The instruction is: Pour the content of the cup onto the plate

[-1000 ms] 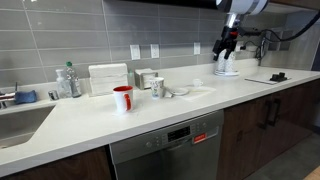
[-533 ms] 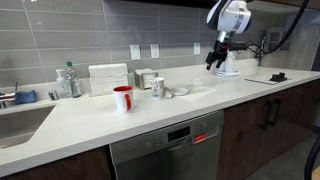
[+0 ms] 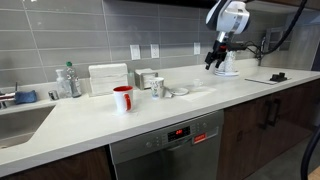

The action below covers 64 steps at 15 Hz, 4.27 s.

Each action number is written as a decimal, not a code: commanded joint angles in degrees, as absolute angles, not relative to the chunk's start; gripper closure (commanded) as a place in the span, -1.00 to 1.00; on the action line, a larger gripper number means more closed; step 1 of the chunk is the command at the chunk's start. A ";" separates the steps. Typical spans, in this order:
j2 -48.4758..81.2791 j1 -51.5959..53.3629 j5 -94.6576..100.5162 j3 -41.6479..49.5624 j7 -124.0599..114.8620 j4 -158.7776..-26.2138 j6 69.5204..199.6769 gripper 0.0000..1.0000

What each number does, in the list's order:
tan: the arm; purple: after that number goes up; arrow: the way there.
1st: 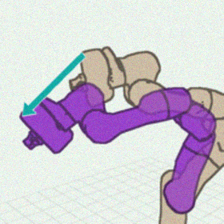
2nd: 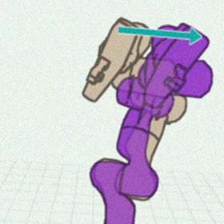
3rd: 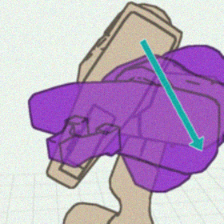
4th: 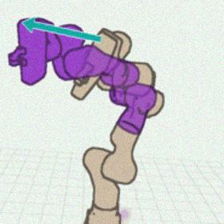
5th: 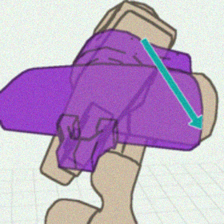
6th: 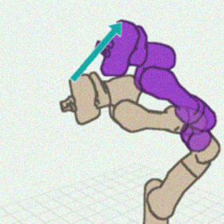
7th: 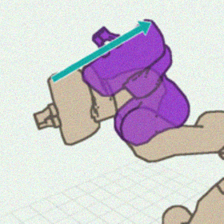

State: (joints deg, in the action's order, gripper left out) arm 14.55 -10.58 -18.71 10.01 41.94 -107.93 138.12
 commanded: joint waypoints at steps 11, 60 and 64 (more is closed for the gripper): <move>30.81 -16.83 -17.32 1.65 39.31 -94.67 142.85 -1.00; 20.54 -15.67 -5.03 -3.45 53.62 -102.91 132.05 0.84; 15.88 -11.09 0.73 -2.81 55.52 -106.42 128.91 0.84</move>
State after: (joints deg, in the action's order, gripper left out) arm 20.48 -14.23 -3.31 -4.08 53.78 -101.82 130.62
